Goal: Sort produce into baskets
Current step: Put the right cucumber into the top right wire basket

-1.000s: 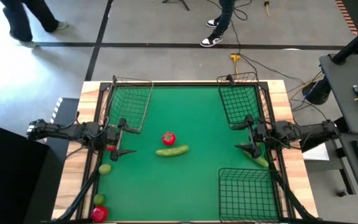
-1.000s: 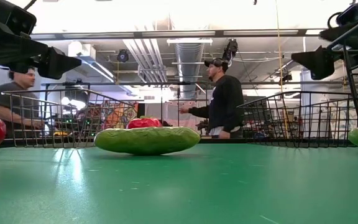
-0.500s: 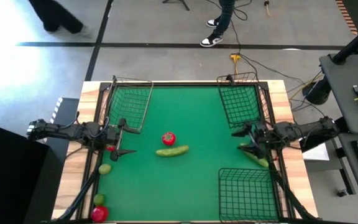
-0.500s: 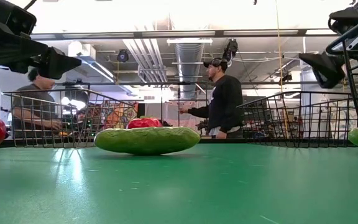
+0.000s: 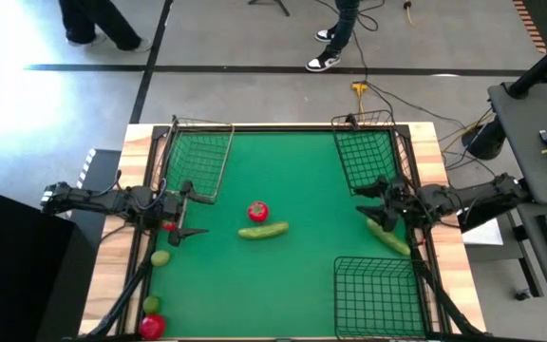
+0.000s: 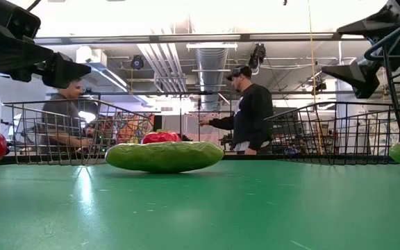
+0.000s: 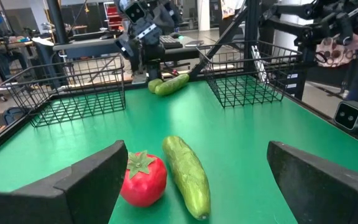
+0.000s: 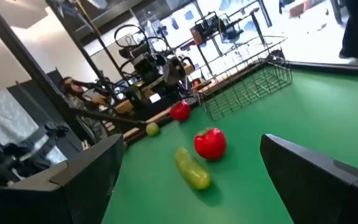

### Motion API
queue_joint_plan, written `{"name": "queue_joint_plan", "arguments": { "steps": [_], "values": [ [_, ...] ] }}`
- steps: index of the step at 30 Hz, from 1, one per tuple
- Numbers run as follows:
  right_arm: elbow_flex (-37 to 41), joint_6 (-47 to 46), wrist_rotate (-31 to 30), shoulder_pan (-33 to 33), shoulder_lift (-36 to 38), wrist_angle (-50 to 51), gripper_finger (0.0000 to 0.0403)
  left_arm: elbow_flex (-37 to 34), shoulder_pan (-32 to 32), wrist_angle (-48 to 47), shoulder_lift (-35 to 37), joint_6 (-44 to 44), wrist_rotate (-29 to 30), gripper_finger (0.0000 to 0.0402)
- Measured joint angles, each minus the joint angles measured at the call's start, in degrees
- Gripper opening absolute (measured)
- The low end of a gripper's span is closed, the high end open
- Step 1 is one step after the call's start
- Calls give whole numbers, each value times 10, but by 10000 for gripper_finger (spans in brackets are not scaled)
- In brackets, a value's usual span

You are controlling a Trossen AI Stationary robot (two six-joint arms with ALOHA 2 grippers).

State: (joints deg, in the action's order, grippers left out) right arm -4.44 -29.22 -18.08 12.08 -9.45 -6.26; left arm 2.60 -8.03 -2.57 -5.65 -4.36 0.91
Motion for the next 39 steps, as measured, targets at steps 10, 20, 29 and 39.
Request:
{"name": "queue_joint_plan", "arguments": {
  "steps": [10,20,29,39],
  "values": [
    [-179,-11,5,0,-202,1,370,0,0,0,0,0,0,366],
    [-366,7,69,0,-363,25,370,0,0,0,0,0,0,366],
    [-498,-117,200,0,-442,88,370,0,0,0,0,0,0,366],
    [-666,-300,166,-2,-563,378,370,0,0,0,0,0,0,366]
  ]
}}
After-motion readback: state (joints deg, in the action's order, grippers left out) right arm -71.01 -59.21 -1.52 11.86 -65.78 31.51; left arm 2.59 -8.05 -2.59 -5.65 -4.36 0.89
